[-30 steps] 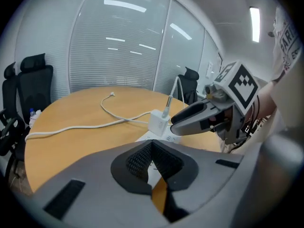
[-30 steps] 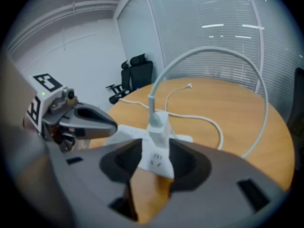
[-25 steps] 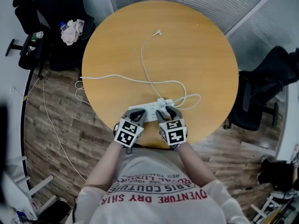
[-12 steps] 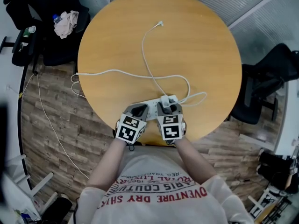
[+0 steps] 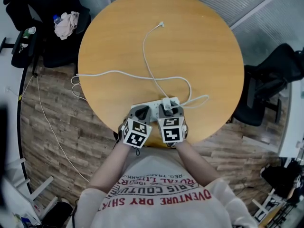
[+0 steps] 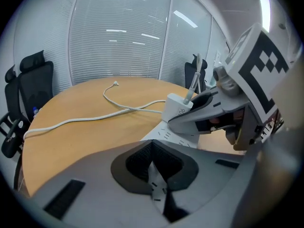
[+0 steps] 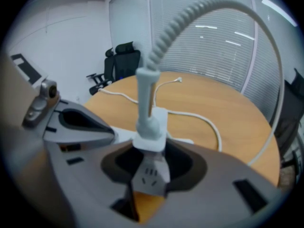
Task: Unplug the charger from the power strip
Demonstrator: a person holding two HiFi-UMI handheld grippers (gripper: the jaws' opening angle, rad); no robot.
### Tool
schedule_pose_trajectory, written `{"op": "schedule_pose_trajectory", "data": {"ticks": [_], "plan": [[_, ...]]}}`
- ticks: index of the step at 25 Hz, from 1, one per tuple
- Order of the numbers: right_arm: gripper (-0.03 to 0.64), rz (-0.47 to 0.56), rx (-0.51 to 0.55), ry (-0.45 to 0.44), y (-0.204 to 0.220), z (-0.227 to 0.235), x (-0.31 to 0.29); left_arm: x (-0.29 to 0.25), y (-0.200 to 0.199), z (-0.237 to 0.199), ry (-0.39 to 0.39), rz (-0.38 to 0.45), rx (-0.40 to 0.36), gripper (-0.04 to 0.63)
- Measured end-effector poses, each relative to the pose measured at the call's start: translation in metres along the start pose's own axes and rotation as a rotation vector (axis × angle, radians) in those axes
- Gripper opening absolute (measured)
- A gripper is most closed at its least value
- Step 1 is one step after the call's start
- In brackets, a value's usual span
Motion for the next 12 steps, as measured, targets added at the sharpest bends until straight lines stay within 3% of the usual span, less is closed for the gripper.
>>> {"op": "schedule_pose_trajectory", "data": {"ticks": [8,12], "plan": [[0.161,-0.148,-0.07,-0.05,0.0037,0.0048,0.0047,-0.0008,-0.0013,0.0049,0.038,0.004,-0.044,0.034],[0.16,-0.139,-0.068,-0.056,0.0015,0.0047,0.0075,-0.0008,-0.0006,0.0054,0.027,-0.001,-0.055,0.034]]}}
Point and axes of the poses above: the fingertips, and each gripper's own axes: x backward along the fingers, z to its right, y out of its underside, the point moved 2 cm from there along x, backward along the fingers, and after that the axes turned 6 degrees about -z, right-handed, at the moved point
